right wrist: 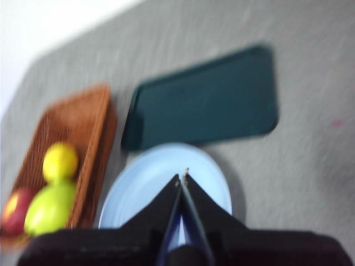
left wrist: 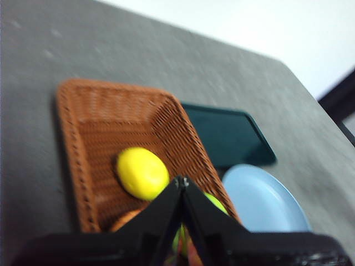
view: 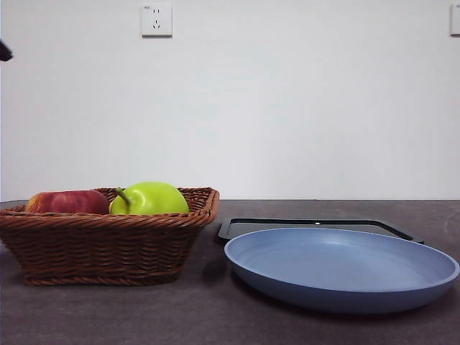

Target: Take the lemon from the basket,put the lemon in the plate,hand out the plate

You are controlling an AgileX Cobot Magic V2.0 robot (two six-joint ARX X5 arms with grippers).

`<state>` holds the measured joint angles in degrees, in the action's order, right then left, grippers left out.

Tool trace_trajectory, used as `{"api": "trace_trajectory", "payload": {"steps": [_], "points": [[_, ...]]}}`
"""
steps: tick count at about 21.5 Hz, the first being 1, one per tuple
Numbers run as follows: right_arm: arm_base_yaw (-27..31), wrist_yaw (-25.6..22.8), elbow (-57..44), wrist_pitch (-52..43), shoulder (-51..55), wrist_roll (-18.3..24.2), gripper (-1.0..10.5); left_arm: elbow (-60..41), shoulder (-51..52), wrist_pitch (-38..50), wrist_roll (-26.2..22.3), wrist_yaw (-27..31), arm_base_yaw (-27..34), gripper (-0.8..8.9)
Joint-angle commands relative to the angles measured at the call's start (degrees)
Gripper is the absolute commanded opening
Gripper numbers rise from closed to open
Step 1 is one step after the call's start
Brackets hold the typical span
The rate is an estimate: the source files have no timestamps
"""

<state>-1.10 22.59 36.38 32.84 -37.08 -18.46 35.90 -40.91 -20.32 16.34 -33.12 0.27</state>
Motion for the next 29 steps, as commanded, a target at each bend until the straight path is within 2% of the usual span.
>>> {"api": "trace_trajectory", "payload": {"steps": [1, 3, 6, 10, 13, 14, 17, 24, 29], "points": [[-0.1, 0.3, 3.0, 4.2, -4.9, 7.1, 0.0, 4.6, -4.6, -4.5, -4.3, -2.7, -0.1, 0.06], [-0.1, 0.4, 4.5, 7.3, -8.9, 9.6, 0.0, 7.9, -7.9, -9.0, -6.6, -3.6, -0.7, 0.06], [-0.2, 3.1, 4.9, 10.1, -15.6, 11.0, 0.2, 12.1, -12.3, -14.5, -10.7, -3.6, -2.2, 0.08], [-1.7, 2.9, 4.9, 10.3, -23.6, 11.0, 1.5, 12.5, -13.3, -14.2, -10.6, -3.3, -4.1, 0.35], [-2.5, 2.7, 4.9, 8.2, -28.3, 11.0, 2.8, 12.5, -13.3, -13.8, -10.6, -2.3, -4.8, 2.93], [-2.9, 2.4, 4.9, 7.3, -29.6, 11.0, 2.9, 12.5, -13.3, -13.8, -10.4, -1.4, -4.8, 3.41], [-3.6, 2.4, 4.9, 2.9, -34.2, 10.9, 2.9, 12.5, -13.3, -14.1, -10.3, 0.1, -5.1, 4.18], [-5.1, 2.9, 4.9, -5.3, -45.8, 8.4, 2.7, 12.5, -13.3, -14.5, -10.3, 0.2, -6.7, 4.18], [-5.2, 2.9, 4.9, -7.1, -48.9, 7.4, 0.6, 12.5, -13.3, -14.5, -10.3, 0.1, -6.7, 4.18]]}}
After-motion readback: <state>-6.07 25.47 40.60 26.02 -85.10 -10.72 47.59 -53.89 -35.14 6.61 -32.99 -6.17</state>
